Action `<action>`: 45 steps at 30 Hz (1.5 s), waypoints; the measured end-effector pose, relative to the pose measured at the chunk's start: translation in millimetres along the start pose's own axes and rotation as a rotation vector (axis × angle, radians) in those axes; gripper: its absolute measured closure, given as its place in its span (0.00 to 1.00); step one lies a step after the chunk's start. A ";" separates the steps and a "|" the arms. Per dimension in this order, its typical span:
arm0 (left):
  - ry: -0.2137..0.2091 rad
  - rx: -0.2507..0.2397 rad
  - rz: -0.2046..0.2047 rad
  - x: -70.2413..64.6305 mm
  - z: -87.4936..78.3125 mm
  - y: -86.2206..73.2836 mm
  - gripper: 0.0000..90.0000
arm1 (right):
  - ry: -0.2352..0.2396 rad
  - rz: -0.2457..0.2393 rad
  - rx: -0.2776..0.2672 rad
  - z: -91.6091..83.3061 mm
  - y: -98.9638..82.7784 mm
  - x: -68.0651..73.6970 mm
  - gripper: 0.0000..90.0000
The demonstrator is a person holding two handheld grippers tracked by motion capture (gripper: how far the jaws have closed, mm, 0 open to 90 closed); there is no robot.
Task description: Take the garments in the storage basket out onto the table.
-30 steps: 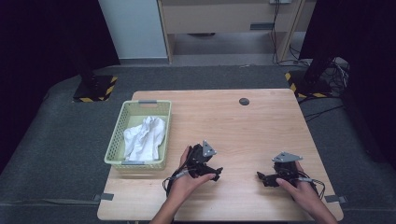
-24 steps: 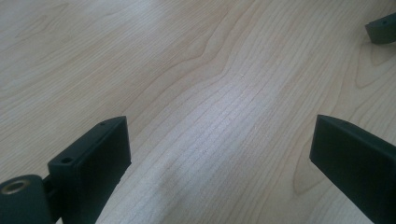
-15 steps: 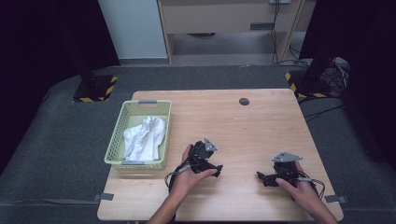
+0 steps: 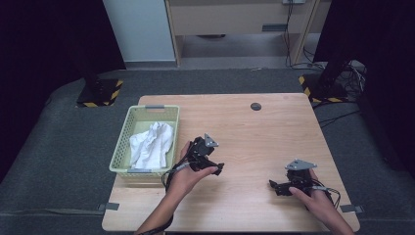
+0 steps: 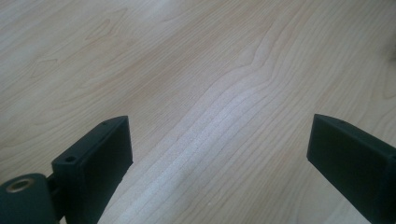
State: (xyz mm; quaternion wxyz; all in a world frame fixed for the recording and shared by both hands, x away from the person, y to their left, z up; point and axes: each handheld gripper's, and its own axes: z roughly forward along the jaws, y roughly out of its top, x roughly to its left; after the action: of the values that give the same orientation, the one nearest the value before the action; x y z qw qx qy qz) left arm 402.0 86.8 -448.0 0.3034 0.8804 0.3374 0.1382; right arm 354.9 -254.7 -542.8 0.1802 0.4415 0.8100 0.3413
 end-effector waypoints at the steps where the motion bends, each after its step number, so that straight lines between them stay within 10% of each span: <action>1: 0.014 0.011 0.021 2.1 -6.9 2.7 0.07 | 0.000 0.000 0.000 0.0 0.0 0.0 0.00; 45: 0.202 0.023 -0.017 90.8 -95.2 -19.4 0.06 | 0.003 -0.001 0.001 0.2 0.2 -0.5 0.00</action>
State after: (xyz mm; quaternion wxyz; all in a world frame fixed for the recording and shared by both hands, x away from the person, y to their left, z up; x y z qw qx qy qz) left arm 416.1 201.8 -382.6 0.2588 0.8626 0.3752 0.2196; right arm 355.3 -254.9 -542.7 0.1789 0.4408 0.8107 0.3414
